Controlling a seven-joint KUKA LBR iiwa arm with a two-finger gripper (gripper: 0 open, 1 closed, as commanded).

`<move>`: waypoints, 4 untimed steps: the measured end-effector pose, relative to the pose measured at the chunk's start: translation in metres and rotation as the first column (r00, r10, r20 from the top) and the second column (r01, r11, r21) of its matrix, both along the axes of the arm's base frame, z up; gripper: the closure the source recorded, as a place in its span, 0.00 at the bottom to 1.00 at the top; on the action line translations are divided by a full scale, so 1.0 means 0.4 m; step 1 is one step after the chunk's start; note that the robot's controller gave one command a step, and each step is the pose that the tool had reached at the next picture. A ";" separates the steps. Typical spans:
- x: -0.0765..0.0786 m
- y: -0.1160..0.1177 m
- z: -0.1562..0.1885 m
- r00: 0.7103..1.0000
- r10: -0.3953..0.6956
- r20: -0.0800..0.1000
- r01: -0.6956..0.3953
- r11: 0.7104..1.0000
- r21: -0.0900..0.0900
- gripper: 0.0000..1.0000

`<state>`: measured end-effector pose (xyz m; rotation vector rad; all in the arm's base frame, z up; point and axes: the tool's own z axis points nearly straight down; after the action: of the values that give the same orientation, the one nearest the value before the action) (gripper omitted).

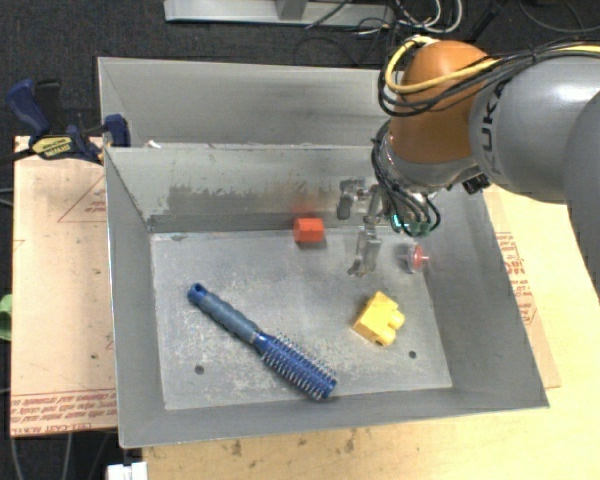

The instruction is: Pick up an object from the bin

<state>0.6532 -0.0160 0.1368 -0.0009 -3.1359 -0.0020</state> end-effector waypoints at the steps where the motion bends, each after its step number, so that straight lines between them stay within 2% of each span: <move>1: -0.114 -0.135 -0.080 0.783 0.622 0.005 -0.622 0.783 0.000 0.00; 2: -0.150 -0.263 0.012 0.558 0.830 0.008 -0.830 0.558 -0.005 0.00; 3: -0.190 -0.098 -0.123 0.462 0.887 0.009 -0.887 0.462 0.005 0.00; 4: -0.187 -0.107 -0.118 0.468 0.884 0.008 -0.884 0.468 0.000 1.00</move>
Offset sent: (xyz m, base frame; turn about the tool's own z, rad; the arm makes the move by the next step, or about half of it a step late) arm -0.0452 -0.0534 -0.0312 -0.6760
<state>0.5784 -0.0587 0.0897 1.6210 -2.6930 -0.0039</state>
